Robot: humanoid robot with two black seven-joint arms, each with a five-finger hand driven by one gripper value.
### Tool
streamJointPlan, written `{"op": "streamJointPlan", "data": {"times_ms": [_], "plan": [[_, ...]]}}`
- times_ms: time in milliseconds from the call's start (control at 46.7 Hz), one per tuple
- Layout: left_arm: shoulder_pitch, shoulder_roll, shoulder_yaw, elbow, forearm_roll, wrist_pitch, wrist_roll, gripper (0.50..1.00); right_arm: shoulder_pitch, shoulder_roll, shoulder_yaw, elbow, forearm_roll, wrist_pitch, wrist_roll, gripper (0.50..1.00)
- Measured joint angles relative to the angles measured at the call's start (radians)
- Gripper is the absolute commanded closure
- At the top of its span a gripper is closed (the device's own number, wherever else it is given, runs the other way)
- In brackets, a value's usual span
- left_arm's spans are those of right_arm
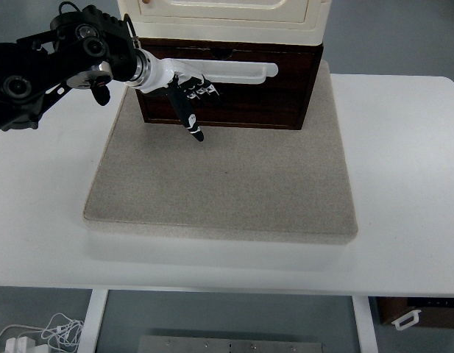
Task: Close drawer under combined cabinet
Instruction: 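Push the drawer front with the left hand away from the robot, then lift the left hand up and away from the closed drawer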
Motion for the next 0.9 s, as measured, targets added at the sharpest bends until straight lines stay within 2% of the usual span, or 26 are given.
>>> {"op": "streamJointPlan", "data": {"times_ms": [235,385,428,599,792,899], "plan": [[0.002,0.001,-0.027,-0.01,-0.017,-0.023,-0.021,0.5,0.0,0.0,0.0,0.0,0.0,0.0,0.0,0.548],[0.017,0.001,-0.085,-0.02,-0.021,-0.136,-0.067,0.5,0.0,0.0,0.0,0.001,0.0,-0.001,0.0,0.548],[0.018,0.001,-0.102,-0.022,-0.023,-0.149,-0.077,0.5,0.0,0.0,0.0,0.001,0.0,0.0,0.0,0.548],[0.038,0.001,-0.196,-0.026,-0.08,-0.154,-0.118,0.5,0.0,0.0,0.0,0.001,0.0,0.0,0.0,0.548],[0.033,-0.01,-0.306,-0.029,-0.135,-0.154,-0.218,0.5,0.0,0.0,0.0,0.0,0.0,0.0,0.0,0.548],[0.016,-0.012,-0.386,-0.025,-0.167,-0.154,-0.24,0.5,0.0,0.0,0.0,0.0,0.0,0.0,0.0,0.548]]}}
